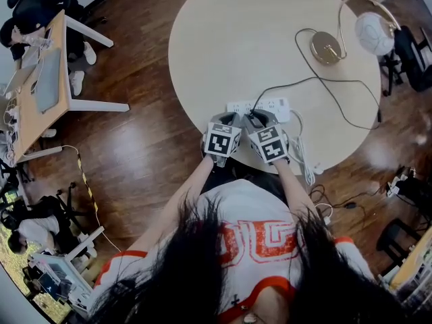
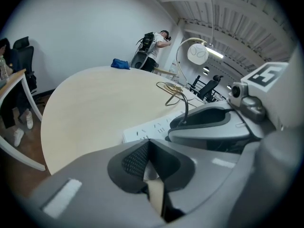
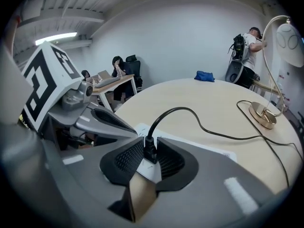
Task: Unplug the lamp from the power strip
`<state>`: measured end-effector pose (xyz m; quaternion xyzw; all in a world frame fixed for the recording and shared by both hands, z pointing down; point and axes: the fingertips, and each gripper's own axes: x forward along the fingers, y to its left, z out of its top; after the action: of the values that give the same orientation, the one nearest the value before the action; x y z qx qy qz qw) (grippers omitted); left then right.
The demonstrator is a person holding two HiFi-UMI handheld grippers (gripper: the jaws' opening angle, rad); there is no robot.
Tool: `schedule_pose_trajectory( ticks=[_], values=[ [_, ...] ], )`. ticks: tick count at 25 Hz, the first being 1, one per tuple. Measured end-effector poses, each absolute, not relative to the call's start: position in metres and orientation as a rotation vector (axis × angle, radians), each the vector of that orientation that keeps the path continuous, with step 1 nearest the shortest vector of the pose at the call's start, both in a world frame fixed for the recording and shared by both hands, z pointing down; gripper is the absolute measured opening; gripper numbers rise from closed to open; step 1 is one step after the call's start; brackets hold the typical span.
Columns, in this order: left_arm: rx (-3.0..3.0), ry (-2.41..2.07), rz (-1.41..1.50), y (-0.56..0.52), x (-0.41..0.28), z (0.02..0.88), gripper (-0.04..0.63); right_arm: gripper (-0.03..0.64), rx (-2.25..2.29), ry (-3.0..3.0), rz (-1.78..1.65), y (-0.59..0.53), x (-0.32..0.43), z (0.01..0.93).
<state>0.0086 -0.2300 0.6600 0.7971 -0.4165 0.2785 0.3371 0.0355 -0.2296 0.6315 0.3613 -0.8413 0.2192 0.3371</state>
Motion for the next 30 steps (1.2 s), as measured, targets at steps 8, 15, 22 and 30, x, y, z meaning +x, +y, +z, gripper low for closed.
schedule_pose_trajectory(
  ticks=[8, 15, 22, 30],
  values=[
    [2.104, -1.086, 0.78, -0.23, 0.01, 0.658, 0.0, 0.08, 1.127, -2.392, 0.569, -0.251, 0.037, 0.578],
    [2.082, -1.074, 0.748, -0.232, 0.011, 0.663, 0.001, 0.081, 1.226, -2.258, 0.604, -0.278, 0.075, 0.582],
    [2.094, -1.07, 0.746, -0.234, 0.013, 0.665, 0.0, 0.084, 1.149, -2.102, 0.565, -0.268, 0.085, 0.624],
    [2.116, -1.096, 0.736, -0.238, 0.011, 0.661, 0.0, 0.086, 1.136, -2.07, 0.533, -0.267, 0.085, 0.637]
  ],
)
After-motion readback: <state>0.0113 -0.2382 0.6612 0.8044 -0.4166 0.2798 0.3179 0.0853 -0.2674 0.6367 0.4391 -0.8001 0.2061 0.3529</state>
